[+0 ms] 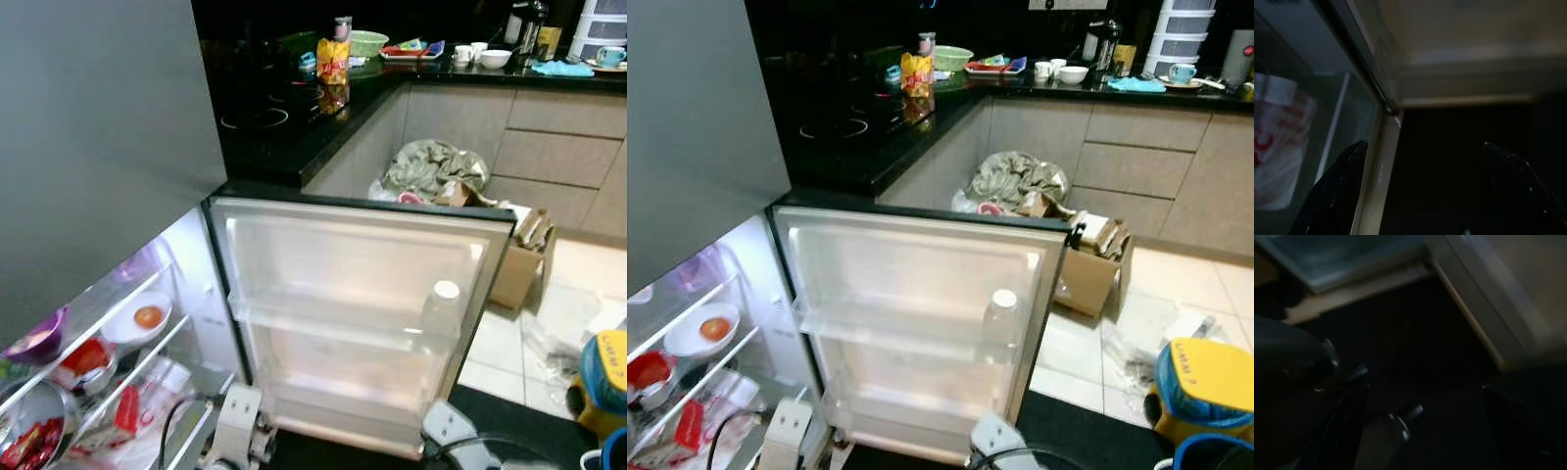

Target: Restocking fridge

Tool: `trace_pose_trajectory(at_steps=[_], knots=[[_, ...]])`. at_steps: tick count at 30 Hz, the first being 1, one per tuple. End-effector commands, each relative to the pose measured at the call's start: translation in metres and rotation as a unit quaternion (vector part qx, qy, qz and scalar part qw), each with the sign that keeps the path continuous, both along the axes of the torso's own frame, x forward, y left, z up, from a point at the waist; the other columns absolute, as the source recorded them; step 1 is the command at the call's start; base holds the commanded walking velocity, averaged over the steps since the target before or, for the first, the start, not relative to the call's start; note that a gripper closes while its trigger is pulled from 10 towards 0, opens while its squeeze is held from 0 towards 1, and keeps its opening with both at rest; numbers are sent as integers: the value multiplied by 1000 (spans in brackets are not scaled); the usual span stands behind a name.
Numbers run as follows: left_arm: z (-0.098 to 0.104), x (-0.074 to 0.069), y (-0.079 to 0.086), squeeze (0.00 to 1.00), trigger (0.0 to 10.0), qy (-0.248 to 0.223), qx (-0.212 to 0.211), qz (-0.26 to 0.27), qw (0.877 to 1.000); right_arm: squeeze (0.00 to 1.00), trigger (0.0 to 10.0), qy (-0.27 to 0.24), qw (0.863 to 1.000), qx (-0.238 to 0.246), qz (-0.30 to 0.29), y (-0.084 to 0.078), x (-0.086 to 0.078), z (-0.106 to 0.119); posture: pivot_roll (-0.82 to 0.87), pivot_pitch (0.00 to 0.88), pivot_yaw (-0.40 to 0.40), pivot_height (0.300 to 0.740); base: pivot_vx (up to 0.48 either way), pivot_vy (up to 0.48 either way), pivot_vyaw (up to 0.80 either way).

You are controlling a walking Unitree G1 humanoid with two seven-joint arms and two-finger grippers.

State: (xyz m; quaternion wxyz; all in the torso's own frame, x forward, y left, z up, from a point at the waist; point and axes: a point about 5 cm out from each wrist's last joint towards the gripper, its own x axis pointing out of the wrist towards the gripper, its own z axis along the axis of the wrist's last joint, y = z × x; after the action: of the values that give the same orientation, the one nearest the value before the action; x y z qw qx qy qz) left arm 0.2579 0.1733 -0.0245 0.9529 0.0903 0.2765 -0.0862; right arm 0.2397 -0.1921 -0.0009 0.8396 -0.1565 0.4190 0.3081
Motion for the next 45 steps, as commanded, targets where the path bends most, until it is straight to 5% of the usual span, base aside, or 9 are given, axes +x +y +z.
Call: trace_pose_trajectory(at_steps=[1,8,11,17,45], knots=[[-10,-11,3,0,10000,25,11,1,1000,0,10000,-25,999,-19,-25,-1,3,-7,-31,92,49,740,0,0,0],[-20,-23,5,0,10000,51,-2,37,998,0,10000,-51,987,-63,-140,-1,-17,-46,-38,94,37,740,0,0,0],[-18,-20,2,0,10000,37,-5,38,999,0,10000,-49,966,-63,-244,-15,-25,-53,-34,95,15,740,0,0,0],[-17,-18,-2,0,10000,31,-14,37,999,0,10000,-45,954,-43,-293,-18,-29,-58,-48,100,0,740,0,0,0],[-14,-14,-8,0,10000,19,-25,48,998,0,10000,-80,964,-43,-251,-8,-20,-57,-52,105,2,740,0,-329,42]])
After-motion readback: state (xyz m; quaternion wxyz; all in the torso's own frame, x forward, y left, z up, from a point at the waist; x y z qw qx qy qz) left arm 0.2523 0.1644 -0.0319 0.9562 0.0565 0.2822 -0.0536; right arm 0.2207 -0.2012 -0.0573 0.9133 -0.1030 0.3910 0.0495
